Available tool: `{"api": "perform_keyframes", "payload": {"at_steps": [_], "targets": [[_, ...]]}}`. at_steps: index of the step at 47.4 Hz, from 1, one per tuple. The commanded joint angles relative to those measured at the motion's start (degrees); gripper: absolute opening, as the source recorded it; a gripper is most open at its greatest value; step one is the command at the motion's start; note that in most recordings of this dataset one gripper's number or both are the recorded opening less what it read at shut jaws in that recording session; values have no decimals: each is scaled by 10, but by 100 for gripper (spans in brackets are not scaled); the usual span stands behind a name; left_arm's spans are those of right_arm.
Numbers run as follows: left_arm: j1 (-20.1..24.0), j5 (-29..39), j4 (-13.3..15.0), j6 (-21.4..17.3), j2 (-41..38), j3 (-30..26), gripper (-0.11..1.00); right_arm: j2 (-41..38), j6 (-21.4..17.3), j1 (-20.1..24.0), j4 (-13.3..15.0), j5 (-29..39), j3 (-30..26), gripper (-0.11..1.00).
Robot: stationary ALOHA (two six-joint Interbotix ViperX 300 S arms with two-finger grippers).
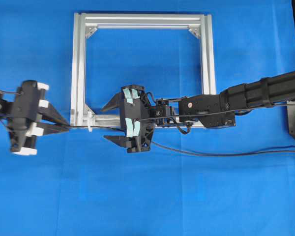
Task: Insert the wire through the string loop located on the left side.
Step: 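Open the right gripper and pull the cable leftward through the loop with the left gripper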
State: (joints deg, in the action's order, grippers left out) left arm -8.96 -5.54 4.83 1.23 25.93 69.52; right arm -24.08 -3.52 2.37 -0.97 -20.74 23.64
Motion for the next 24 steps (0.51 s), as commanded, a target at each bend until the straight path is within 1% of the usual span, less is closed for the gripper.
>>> {"api": "perform_keyframes", "payload": {"at_steps": [1,15,19,24], "targets": [[-3,54,-2,11,47,-3,8,22,-1,1,-1,-3,-4,92],[-3,234,-2,63,166,16,8,22,0,1,-1,-4,-6,91],[-3,246,-2,77,185,18,8,22,0,1,-1,-4,-6,91],[-3,252,-4,90,191,20,8,22,0,1,-1,-4,-7,91]]}}
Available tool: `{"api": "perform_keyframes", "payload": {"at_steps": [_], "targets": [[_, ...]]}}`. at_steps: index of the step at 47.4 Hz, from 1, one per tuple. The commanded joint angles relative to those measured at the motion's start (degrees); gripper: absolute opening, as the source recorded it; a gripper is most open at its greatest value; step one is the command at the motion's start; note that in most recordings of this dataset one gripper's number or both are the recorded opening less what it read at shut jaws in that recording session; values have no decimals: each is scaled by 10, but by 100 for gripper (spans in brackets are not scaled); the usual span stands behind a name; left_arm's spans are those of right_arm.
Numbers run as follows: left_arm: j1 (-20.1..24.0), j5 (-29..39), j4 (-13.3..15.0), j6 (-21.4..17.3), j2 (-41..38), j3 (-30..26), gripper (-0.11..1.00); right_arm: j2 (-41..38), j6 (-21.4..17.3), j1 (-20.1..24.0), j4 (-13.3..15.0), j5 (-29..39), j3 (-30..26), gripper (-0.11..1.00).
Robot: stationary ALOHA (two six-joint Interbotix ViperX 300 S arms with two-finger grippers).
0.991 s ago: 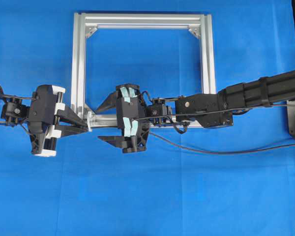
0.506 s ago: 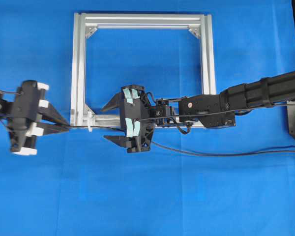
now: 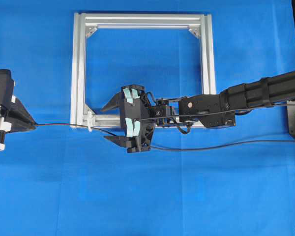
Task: Insert the wire through the string loop located on the left side.
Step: 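Open the right gripper and pull the cable leftward through the loop with the left gripper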
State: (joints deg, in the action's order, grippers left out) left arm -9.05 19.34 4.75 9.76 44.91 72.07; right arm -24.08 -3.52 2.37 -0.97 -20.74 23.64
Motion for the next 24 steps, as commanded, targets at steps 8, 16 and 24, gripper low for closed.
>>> {"api": "perform_keyframes", "payload": {"at_steps": [8,16,24], "targets": [[-4,7,-3,12,-4,-4,8,22,0,1,-1,-4,-7,91],[-13,5,-2,12,-2,-3,8,22,0,1,-1,-4,-6,91],[-13,7,-2,13,9,-2,8,22,0,1,-1,-4,-7,91]]}}
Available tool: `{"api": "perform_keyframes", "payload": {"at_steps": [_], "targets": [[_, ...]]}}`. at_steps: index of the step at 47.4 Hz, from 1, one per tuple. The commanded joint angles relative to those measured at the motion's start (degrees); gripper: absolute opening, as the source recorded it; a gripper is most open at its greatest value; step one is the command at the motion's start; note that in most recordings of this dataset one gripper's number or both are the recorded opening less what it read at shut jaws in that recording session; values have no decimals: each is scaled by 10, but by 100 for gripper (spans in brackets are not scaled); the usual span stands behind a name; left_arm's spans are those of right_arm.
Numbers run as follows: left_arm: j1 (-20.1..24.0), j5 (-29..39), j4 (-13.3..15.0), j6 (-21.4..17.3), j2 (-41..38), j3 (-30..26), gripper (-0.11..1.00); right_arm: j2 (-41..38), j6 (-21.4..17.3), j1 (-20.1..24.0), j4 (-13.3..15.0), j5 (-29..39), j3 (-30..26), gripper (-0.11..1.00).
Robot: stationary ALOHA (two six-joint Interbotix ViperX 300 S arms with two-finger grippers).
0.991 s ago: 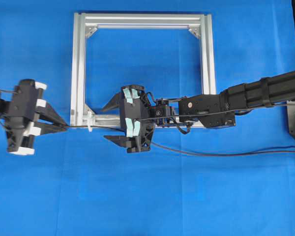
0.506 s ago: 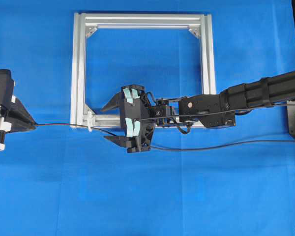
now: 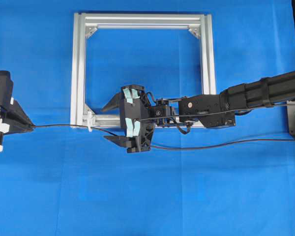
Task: Insert the wire through the string loop located on the left side.
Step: 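Open the right gripper and pull the cable leftward through the loop with the left gripper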
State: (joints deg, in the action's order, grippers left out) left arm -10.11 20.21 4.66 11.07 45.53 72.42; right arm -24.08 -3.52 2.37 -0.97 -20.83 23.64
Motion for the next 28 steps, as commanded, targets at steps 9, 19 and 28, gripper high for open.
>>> {"api": "perform_keyframes", "payload": {"at_steps": [9,19,28], "targets": [[-3,-2,-2,0,16,-3,8,22,0,1,-2,-4,-6,91],[-6,-1,-1,0,24,-2,8,22,-1,1,-2,-3,-6,91],[-6,-1,-2,0,33,0,15,23,-1,1,-1,-4,-8,91]]}}
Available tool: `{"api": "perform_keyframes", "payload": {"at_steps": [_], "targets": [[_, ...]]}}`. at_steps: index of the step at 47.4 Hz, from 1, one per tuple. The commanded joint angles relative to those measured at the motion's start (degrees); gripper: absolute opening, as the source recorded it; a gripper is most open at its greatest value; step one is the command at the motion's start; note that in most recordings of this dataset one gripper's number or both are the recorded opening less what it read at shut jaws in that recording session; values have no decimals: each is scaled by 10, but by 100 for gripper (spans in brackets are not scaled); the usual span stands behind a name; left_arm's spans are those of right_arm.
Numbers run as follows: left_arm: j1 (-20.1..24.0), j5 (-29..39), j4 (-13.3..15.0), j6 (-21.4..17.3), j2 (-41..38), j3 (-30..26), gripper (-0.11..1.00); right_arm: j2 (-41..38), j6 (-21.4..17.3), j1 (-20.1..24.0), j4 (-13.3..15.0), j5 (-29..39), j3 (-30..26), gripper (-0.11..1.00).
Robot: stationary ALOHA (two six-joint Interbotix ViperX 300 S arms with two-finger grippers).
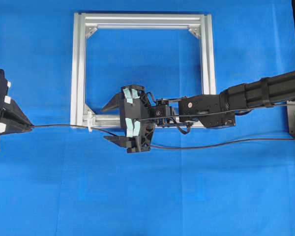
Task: Insert the wire through the string loop located on the left side.
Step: 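Release the cable with the left gripper and withdraw both grippers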
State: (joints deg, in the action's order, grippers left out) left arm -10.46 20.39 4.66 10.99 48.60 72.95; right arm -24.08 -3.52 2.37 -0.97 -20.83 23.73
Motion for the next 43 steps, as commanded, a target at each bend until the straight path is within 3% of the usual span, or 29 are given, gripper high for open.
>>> {"api": "perform_keyframes", "payload": {"at_steps": [1,9,13,21,43], "targets": [[-3,-4,-1,1,2,-5,19,23,-1,1,-1,-3,-9,91],[-3,-3,-1,1,3,-4,71,31,-1,1,-1,-2,-6,91],[-3,-3,-2,1,5,-4,87,37,-1,1,-1,-2,-4,91],[-2,-4,-2,-1,17,-4,82,57,-1,1,-1,0,-1,91],[2,-40,-10,-8,120,-18,83,143,3,0,1,41,-1,91]]}}
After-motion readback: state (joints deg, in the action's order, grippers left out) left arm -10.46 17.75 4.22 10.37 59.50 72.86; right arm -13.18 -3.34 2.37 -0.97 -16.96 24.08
